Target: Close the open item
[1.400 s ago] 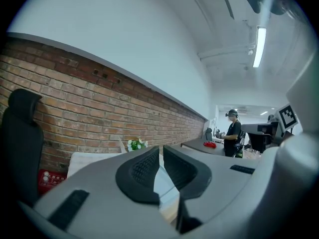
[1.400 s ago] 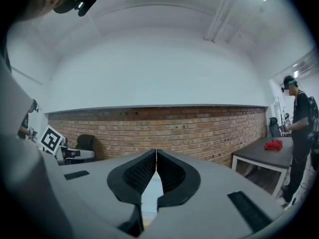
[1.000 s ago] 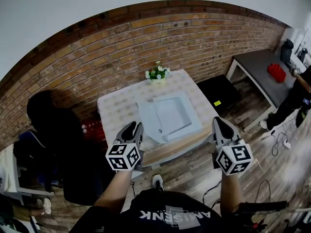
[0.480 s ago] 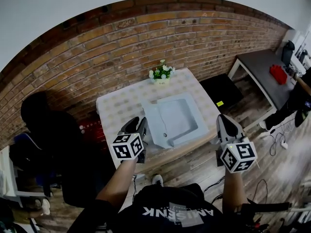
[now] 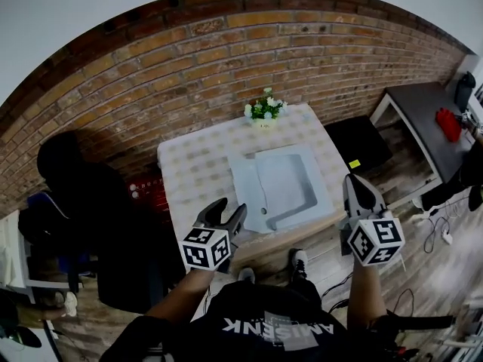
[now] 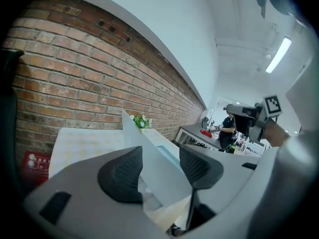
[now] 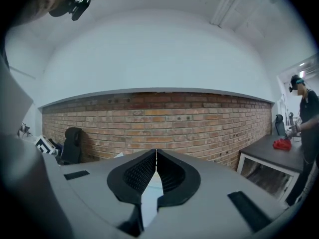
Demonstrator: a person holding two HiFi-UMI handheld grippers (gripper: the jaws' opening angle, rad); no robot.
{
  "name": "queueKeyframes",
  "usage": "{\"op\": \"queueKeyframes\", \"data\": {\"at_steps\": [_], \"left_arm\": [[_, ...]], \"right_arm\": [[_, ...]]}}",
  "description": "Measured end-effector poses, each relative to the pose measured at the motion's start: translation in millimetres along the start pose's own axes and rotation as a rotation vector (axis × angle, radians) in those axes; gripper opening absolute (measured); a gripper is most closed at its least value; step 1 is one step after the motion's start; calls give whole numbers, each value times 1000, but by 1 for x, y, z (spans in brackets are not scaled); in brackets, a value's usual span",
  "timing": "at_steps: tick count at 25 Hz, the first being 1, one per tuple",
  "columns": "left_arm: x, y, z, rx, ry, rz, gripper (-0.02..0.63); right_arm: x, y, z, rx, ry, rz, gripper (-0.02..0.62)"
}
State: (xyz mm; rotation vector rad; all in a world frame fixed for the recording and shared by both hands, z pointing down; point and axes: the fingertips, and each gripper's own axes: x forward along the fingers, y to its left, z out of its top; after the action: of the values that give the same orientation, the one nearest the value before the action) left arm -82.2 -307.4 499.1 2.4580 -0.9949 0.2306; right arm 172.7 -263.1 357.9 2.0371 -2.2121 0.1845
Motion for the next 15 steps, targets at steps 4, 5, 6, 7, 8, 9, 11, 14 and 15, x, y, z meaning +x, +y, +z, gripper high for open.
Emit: {"op": "queueKeyframes", "data": {"at_steps": [4,5,6,7,8,9,11,14,15], "left_arm": [[-6,-26,-28,13,19,8,225],[-3,-28,-36,12,29,23,225],[-1,-29,-41,8,36,40,225],[1,-28,-45,2,36,59,226],[4,-27,-46,-4,32,79,225],[6,-25,-45,-5,26,101,226],[10,-21,-43,-7,12,148,225],[13,-13,-45,-42,9,222,182],[13,-10,-46,-47,9,245,134]], "right_arm": [[29,-4,2,-14,6,81,41],[36,-5,3,-15,6,102,41],[43,-5,4,-16,6,124,41],[50,-5,6,-19,5,149,41],[57,-4,7,-25,4,174,41],[63,-4,9,-31,4,195,41],[72,-7,12,-38,5,227,41],[84,-15,12,-35,10,274,41],[88,-17,11,-35,13,287,41]]}}
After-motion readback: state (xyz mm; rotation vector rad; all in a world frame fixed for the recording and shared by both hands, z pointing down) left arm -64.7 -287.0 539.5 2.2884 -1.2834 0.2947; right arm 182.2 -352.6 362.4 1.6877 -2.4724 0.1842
